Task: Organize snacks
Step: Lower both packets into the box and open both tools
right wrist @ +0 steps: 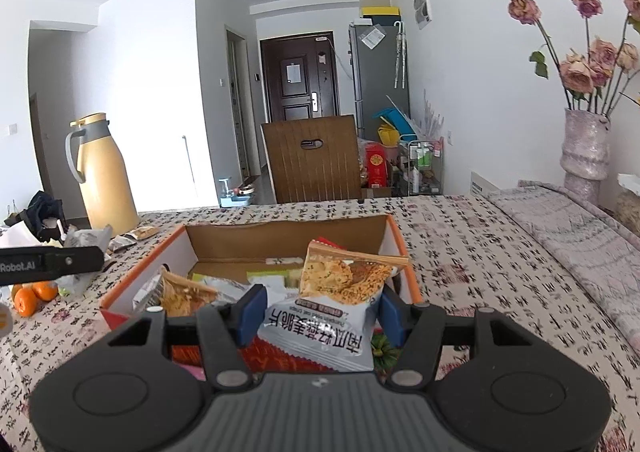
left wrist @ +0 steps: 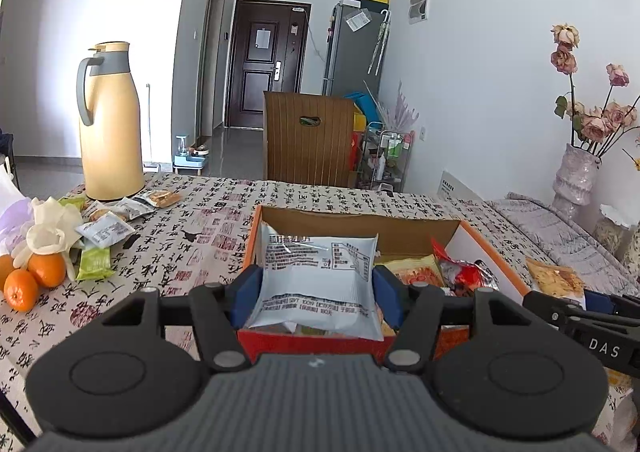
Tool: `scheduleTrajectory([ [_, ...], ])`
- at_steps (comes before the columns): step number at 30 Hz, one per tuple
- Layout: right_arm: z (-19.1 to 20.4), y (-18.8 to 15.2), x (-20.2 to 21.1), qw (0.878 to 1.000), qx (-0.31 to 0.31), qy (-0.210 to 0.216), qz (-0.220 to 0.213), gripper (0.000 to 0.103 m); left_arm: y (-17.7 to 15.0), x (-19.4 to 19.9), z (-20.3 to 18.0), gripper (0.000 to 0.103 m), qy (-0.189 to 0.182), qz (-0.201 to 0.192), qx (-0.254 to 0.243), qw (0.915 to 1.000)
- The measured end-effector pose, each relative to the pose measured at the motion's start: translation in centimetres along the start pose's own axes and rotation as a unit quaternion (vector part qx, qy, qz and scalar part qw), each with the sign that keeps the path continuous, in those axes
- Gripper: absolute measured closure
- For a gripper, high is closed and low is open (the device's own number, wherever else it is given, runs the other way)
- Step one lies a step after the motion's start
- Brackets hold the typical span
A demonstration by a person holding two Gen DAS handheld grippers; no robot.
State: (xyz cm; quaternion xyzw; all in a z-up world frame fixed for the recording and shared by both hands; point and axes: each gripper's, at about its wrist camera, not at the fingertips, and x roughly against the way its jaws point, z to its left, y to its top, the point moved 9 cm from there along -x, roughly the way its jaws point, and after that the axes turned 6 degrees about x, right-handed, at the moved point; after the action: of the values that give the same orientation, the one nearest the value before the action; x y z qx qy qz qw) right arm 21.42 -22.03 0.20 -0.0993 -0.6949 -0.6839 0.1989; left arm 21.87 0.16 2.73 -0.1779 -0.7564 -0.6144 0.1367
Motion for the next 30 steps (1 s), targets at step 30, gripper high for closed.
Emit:
scheduleTrajectory([
  [30, 1.5, 2.8, -11.2, 0.999, -0.003, 0.038, 0.018, 0.045, 0.5, -11.4, 0.4, 0.041, 0.02, 0.03, 0.019, 0.9992],
])
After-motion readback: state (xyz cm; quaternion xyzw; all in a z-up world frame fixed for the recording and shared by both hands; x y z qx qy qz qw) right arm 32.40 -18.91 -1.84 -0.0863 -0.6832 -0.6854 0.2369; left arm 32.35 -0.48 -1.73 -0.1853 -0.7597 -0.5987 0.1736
